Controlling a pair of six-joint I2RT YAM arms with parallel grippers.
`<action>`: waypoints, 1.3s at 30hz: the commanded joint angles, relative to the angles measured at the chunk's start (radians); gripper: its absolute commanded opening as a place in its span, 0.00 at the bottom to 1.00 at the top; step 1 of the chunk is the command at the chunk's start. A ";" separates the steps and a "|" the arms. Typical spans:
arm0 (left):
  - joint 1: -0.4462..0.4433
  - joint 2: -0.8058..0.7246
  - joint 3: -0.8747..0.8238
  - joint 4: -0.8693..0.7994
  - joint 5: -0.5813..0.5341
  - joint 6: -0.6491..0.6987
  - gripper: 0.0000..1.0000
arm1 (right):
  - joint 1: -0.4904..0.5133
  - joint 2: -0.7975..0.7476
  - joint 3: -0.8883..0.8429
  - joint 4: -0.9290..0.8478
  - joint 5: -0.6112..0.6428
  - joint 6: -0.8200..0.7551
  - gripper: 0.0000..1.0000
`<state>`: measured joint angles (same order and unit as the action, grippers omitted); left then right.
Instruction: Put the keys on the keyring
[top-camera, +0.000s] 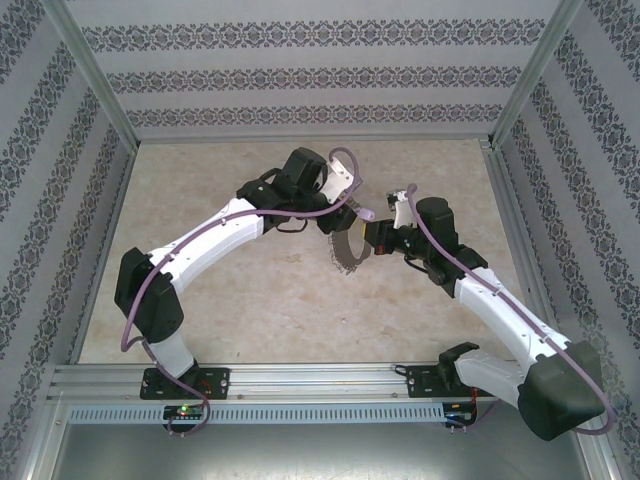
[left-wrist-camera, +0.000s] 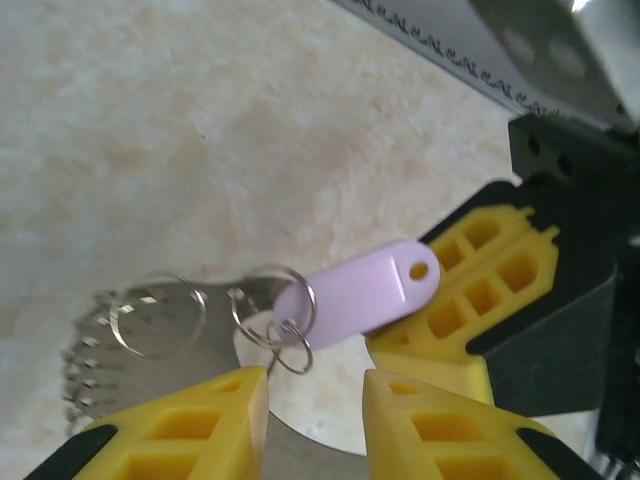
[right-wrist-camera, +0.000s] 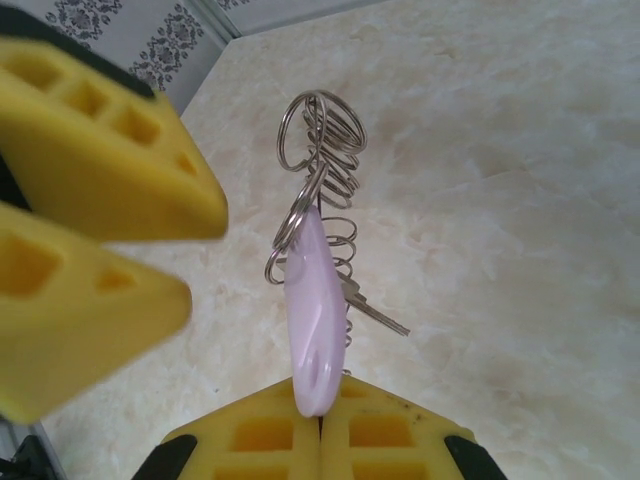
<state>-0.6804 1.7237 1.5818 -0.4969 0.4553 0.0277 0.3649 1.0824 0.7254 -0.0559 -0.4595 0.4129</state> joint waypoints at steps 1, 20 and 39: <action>0.007 -0.006 0.021 -0.033 0.042 0.026 0.32 | 0.014 0.007 0.035 0.003 0.016 0.003 0.00; 0.023 -0.169 -0.165 0.196 -0.386 -0.028 0.45 | -0.014 0.020 0.059 0.179 -0.135 0.034 0.00; 0.081 -0.238 -0.231 0.180 -0.289 -0.077 0.60 | -0.132 0.304 -0.007 0.553 -0.247 0.330 0.00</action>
<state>-0.6128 1.4929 1.3792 -0.3138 0.1001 -0.0303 0.2253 1.3762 0.6872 0.3855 -0.6540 0.7151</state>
